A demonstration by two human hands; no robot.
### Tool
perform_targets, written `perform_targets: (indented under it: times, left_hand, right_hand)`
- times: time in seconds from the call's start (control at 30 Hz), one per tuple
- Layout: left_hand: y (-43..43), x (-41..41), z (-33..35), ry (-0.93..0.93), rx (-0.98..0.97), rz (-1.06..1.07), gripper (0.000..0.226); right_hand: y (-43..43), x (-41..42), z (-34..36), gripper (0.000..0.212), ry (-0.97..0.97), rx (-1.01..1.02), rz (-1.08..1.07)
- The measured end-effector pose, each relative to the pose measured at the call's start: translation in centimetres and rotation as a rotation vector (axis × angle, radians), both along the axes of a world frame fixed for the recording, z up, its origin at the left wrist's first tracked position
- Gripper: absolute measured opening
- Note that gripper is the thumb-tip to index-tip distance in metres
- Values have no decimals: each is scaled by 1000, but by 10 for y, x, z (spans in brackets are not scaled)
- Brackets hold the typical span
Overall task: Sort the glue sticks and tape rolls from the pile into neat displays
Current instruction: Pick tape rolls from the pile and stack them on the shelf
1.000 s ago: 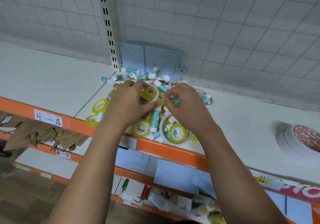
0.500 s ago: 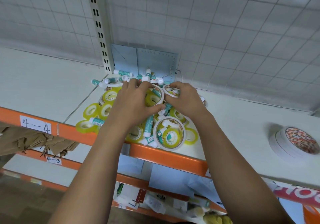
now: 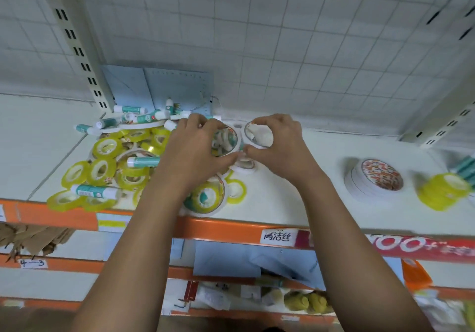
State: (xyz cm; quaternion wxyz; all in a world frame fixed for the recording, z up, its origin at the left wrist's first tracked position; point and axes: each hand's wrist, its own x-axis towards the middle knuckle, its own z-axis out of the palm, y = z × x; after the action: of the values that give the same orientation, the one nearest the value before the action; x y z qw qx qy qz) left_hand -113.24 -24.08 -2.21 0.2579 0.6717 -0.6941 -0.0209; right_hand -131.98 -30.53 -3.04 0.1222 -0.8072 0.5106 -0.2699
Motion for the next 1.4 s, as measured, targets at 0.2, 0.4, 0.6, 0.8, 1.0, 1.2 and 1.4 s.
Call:
perform_targets:
  times: [0.2,0.4,0.6,0.8,1.0,1.2,1.4]
  left_hand:
    - [-21,-65,1,28,8,-101,63]
    - [-38,-140,1,46,48,-198,62]
    - [-49,-197,-6,35,85,-266,62]
    - [-52,-232,-10,40,67,-256,66]
    - [-53,-256,-11,41,103,-250,66]
    - [-55,-285,-7,39,137,-319,67]
    - [-57,-306,-11,2,175,-343,68]
  right_hand:
    - [0,-78,-3,51,-25,-7,-101]
    - [4,-155,-10,57,10,17,-199]
    - [12,-213,-19,64,-39,31,-205]
    - [10,-241,-25,76,18,88,-170]
    - [8,-257,-30,91,-22,167,-76]
    - [5,-283,-23,89,-28,258,5]
    - [5,-300,-21,75,-75,307,-23]
